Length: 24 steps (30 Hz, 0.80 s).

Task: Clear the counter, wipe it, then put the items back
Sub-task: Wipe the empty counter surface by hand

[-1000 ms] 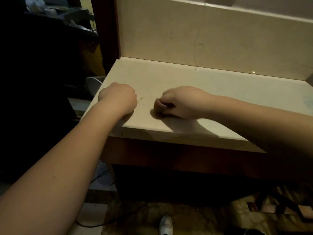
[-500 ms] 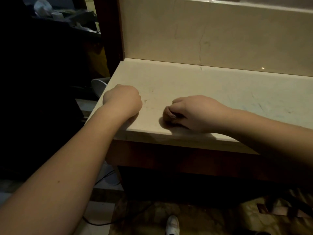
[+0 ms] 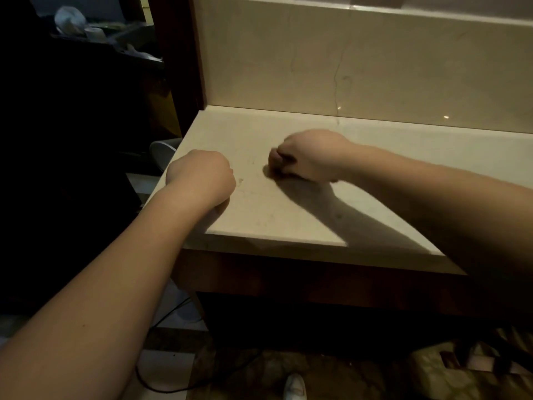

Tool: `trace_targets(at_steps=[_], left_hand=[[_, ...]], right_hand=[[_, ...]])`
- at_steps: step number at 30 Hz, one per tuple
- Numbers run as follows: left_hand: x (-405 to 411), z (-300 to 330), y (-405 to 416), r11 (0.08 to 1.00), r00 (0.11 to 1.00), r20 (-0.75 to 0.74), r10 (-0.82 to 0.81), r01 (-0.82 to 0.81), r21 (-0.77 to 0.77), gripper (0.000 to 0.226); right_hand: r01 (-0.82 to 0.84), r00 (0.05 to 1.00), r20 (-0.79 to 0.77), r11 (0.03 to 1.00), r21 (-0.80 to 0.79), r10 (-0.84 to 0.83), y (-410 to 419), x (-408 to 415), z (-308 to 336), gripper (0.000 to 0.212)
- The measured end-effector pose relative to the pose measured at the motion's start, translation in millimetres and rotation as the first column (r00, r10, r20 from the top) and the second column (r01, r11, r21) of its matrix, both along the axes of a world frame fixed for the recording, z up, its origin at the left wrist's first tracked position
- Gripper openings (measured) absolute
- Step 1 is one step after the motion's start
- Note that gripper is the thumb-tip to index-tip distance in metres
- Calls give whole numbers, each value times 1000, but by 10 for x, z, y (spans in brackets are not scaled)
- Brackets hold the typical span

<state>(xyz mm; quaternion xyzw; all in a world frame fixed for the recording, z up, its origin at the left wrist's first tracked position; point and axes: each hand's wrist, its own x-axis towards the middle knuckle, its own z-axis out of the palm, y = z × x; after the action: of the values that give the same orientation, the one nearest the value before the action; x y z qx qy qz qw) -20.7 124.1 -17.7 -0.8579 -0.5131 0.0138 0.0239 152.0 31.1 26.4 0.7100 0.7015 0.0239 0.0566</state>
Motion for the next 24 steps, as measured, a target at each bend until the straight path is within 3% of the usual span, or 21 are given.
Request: trace_targets(at_steps=[4,7,9,18,24], left_hand=[[-8,-26,10,1000,1000,-11,1,-1,4,28],[17,22,3,999,998,-48,39,-40,-25,27],[39,39,-3,997,996,-67,55,-58,-42,29],[11,12,-25,1000,999,-21,25,-25,14,27],[-10,-16,28,1000,999,-52,-14,14,-4,31]], right_hand=[[126,988,-94,992,31,-122,276,471,-23,28],[207,973,-111,978,34,-202,306,692,-41,14],[223,966,-145,974,41,-215,293,751,-71,16],[-64,934,-351,998,3,61,-667,276,-130,8],[203,949,-257,977,62,-180,-168,630,-99,14]])
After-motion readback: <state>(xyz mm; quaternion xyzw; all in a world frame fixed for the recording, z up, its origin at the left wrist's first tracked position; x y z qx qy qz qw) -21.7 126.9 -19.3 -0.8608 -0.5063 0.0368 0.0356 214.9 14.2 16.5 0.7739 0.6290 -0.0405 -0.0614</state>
